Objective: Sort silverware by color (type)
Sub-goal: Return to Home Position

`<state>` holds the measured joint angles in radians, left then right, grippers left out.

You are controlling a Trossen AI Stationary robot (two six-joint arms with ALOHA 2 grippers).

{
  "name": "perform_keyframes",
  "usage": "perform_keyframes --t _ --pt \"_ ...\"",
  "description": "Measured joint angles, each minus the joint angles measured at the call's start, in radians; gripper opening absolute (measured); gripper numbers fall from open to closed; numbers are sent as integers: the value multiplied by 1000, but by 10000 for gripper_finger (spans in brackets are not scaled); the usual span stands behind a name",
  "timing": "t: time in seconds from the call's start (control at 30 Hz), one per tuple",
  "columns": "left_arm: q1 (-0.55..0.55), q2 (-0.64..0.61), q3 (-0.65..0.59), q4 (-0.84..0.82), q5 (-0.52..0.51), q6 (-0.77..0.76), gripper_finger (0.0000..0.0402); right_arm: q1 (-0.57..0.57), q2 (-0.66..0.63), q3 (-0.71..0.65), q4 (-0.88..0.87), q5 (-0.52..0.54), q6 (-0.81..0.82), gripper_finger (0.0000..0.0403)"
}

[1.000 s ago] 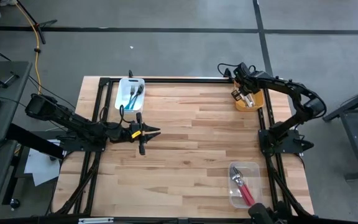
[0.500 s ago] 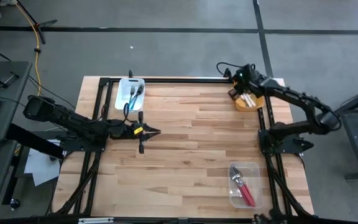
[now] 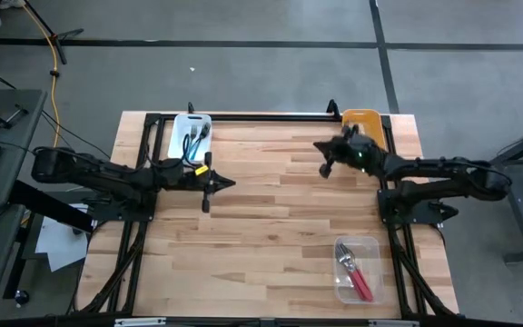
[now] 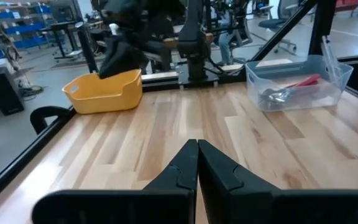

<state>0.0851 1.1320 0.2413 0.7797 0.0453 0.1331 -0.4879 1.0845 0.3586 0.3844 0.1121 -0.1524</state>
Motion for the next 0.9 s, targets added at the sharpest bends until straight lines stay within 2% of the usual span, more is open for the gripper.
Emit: perform_keyframes --t 0.17,0.4,0.53,0.8,0.9 --pt "36 -31 0 -37 36 4 1 149 -7 -132 258 92 -48 2" --pt "41 -142 0 -173 38 26 1 243 -13 -345 581 76 -89 1" --pt "41 -202 -20 -191 39 25 0 277 -27 -348 579 75 -99 1" --pt "75 -390 -214 -78 39 -25 0 301 -104 -350 563 82 -104 0" --pt "95 -488 -228 -189 39 -29 0 297 -154 -350 520 79 -107 0"
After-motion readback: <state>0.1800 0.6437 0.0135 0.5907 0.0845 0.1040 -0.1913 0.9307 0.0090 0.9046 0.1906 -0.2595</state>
